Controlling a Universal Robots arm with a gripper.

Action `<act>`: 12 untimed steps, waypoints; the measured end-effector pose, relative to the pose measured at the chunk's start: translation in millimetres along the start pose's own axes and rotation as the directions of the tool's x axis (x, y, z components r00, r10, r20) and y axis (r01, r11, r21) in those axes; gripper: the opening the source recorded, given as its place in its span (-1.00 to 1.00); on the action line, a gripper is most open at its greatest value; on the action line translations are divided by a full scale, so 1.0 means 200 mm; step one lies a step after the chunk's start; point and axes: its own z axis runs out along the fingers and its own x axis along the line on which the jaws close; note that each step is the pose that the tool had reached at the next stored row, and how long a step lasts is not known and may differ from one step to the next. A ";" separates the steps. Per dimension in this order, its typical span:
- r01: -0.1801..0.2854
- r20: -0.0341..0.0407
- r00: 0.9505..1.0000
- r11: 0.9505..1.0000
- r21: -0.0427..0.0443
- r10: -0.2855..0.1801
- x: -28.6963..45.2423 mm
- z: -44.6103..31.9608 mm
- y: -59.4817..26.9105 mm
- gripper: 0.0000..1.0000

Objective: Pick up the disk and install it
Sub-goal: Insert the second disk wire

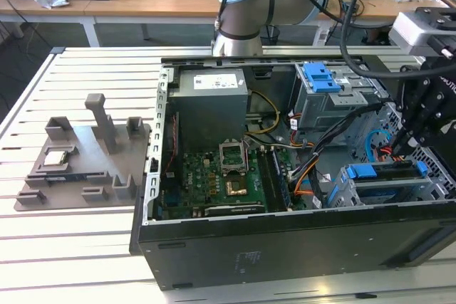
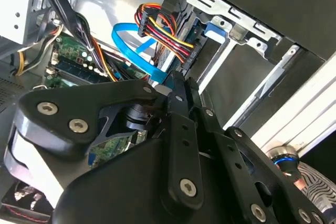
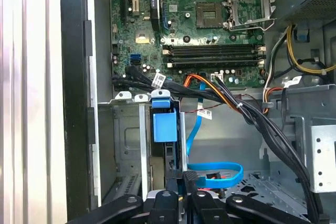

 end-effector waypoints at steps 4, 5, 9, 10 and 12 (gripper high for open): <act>0.043 -0.002 0.999 0.999 0.000 -0.043 0.002 0.009 0.003 -0.68; 0.048 -0.002 0.999 0.999 0.000 -0.048 0.004 0.012 0.004 -0.68; 0.061 -0.002 0.998 0.998 0.000 -0.061 0.014 0.032 0.004 -0.68; 0.064 -0.003 0.998 0.998 0.000 -0.064 0.015 0.039 0.004 -0.68; 0.069 -0.003 0.998 0.998 0.000 -0.069 0.016 0.051 0.003 -0.68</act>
